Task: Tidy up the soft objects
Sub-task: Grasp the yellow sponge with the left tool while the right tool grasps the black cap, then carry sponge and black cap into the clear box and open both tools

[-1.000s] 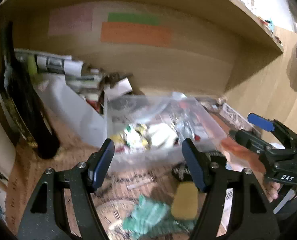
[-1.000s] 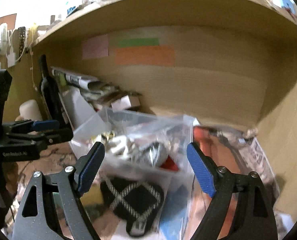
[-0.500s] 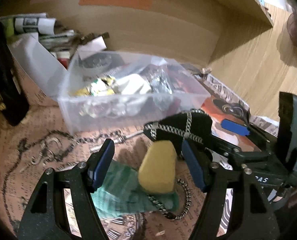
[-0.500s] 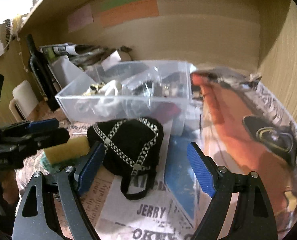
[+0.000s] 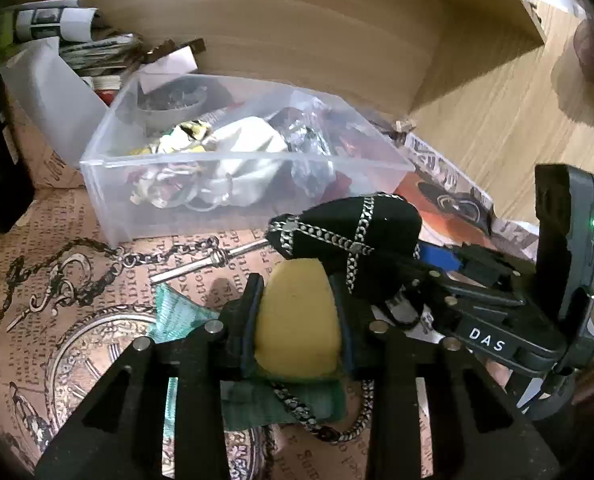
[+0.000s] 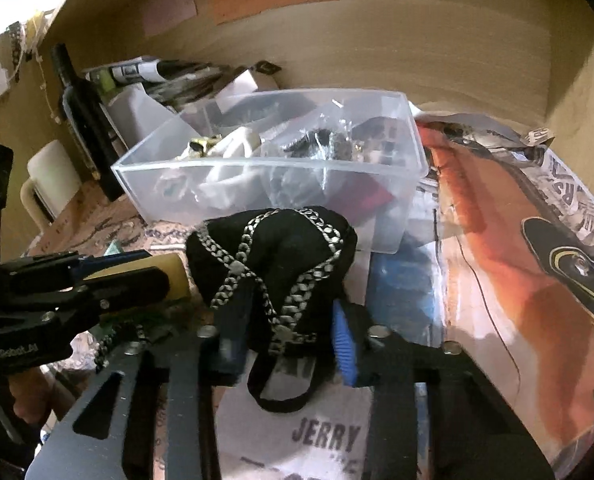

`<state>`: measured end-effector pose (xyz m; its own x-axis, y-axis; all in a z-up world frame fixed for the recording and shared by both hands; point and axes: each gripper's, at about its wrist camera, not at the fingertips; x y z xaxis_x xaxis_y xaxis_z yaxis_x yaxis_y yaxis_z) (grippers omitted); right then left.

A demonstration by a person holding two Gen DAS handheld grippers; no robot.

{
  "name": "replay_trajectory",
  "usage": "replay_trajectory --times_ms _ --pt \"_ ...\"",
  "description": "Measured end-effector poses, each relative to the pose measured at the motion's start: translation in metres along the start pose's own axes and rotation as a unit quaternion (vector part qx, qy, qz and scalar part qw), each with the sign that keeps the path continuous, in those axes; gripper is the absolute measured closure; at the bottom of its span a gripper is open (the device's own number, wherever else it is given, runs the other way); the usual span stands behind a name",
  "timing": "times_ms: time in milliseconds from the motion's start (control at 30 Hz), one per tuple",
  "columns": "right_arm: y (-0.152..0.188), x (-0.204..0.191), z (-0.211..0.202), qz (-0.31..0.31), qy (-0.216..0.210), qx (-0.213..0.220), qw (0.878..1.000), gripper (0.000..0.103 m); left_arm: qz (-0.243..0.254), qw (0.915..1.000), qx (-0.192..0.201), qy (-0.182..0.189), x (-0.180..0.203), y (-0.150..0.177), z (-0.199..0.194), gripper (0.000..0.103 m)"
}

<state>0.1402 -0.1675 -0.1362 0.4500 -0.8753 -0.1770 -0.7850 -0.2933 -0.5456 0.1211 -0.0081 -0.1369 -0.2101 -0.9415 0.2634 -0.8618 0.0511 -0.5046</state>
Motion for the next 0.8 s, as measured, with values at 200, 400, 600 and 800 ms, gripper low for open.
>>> replay_trajectory --times_ms 200,400,600,800 --pt "0.003 0.002 -0.015 0.004 -0.004 0.030 1.000 0.087 -0.004 0.9994 0.032 -0.008 -0.002 -0.001 -0.020 0.071" --pt "0.007 0.001 -0.037 0.003 -0.007 0.065 0.998 0.089 -0.004 0.9979 0.061 -0.022 0.000 -0.005 -0.036 0.071" --pt "0.004 -0.001 -0.063 -0.001 -0.001 0.105 0.994 0.089 -0.013 0.9951 0.094 -0.028 -0.002 -0.013 -0.052 0.071" --pt "-0.006 -0.002 -0.083 -0.004 0.002 0.140 0.990 0.089 -0.021 0.9899 0.134 -0.040 -0.005 -0.025 -0.074 0.071"
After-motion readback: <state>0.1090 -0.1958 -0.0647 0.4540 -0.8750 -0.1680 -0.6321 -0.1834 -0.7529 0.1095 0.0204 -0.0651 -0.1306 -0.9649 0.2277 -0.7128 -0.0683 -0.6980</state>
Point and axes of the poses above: each gripper's, at about its wrist camera, not at the fingertips, and z roughly the way its jaws point, x to its right, y to its underside, and after that the axes turned 15 degrees about -x, right-handed
